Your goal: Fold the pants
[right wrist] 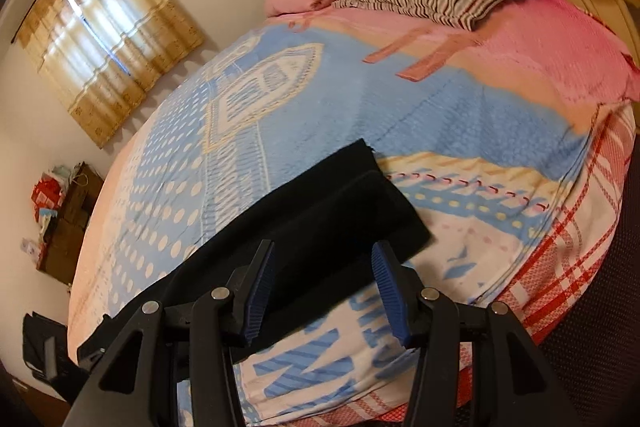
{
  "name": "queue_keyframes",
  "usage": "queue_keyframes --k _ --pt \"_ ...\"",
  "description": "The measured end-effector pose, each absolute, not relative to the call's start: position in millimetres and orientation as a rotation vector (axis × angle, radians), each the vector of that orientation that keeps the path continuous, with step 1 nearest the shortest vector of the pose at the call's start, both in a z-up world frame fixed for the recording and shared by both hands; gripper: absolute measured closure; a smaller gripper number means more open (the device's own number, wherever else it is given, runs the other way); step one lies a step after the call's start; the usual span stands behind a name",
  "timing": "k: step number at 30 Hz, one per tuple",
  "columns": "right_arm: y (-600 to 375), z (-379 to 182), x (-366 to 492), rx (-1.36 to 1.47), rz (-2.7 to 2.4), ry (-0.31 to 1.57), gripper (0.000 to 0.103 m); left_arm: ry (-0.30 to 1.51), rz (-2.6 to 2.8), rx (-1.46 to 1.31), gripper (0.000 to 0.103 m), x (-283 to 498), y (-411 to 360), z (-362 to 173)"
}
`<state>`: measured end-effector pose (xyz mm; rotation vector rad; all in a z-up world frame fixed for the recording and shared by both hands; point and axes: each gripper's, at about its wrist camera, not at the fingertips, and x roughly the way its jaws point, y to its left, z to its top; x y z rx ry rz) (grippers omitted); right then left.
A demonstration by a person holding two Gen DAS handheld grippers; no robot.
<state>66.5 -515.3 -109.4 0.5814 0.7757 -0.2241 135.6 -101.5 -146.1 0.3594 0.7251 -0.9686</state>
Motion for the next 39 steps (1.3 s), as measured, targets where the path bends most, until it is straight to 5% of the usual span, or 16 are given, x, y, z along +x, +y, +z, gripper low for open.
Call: queue_keyframes --k 8,9,10,11,12,21,31,39 --pt "-522 -119 91 0.582 -0.243 0.791 0.052 0.819 -1.003 0.316 0.067 150 -122 -170" --pt "-524 -119 96 0.568 -0.268 0.789 0.056 0.812 -1.004 0.320 0.067 149 -124 -170" --pt "-526 -119 103 0.562 -0.275 0.791 0.083 0.807 -1.003 0.330 0.067 147 -125 -170" --pt "-527 -118 110 0.557 -0.270 0.796 0.097 0.800 -0.997 0.348 0.070 145 -126 -170" --pt "-527 -113 120 0.548 -0.253 0.799 0.100 0.793 -0.984 0.366 0.077 144 -127 -170" --pt "-481 -13 139 0.379 -0.029 0.562 0.100 0.853 -0.994 0.231 0.080 162 -118 -173" --pt "-557 -132 74 0.586 -0.231 0.720 0.100 0.817 -0.988 0.278 0.080 157 -124 -175" --pt "-550 -137 71 0.590 -0.170 0.681 0.097 0.763 -0.948 0.410 0.077 145 -139 -172"
